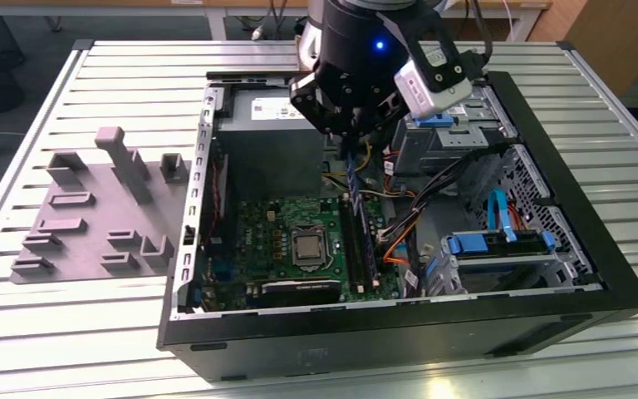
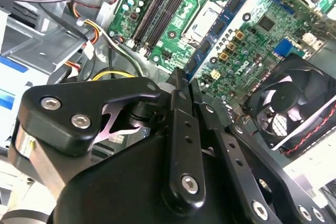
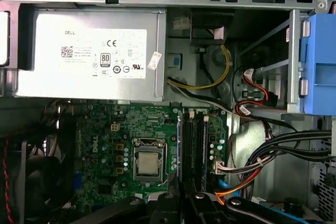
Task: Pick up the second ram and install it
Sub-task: 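Insert the second ram into the second slot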
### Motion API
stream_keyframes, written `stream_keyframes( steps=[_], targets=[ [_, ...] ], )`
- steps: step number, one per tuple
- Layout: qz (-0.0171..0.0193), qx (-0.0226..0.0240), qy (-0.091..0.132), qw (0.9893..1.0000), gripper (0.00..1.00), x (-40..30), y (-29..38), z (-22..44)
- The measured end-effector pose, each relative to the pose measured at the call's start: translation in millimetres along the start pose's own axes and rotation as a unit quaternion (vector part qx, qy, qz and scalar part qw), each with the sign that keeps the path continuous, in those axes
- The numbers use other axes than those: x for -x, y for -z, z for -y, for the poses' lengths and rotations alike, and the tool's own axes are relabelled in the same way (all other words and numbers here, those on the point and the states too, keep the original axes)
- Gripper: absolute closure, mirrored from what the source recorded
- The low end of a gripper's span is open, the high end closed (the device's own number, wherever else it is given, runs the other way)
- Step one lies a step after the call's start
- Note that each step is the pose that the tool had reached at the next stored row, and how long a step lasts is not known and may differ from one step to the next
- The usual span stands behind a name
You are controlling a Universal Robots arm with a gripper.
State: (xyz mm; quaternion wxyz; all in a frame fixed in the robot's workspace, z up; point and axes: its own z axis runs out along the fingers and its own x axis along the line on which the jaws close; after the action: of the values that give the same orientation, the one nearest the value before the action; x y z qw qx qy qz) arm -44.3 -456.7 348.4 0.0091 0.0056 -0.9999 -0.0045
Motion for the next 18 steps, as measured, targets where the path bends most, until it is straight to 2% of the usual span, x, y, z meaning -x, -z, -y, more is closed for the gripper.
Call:
stream_keyframes(
  steps=[14, 18],
  targets=[
    [0.0000, 0.0000, 0.000, 1.0000, 0.86, 0.9, -13.3, 0.2],
    [-0.0001, -0.0002, 0.000, 1.0000, 0.86, 1.0, -14.8, 0.2]
  ],
)
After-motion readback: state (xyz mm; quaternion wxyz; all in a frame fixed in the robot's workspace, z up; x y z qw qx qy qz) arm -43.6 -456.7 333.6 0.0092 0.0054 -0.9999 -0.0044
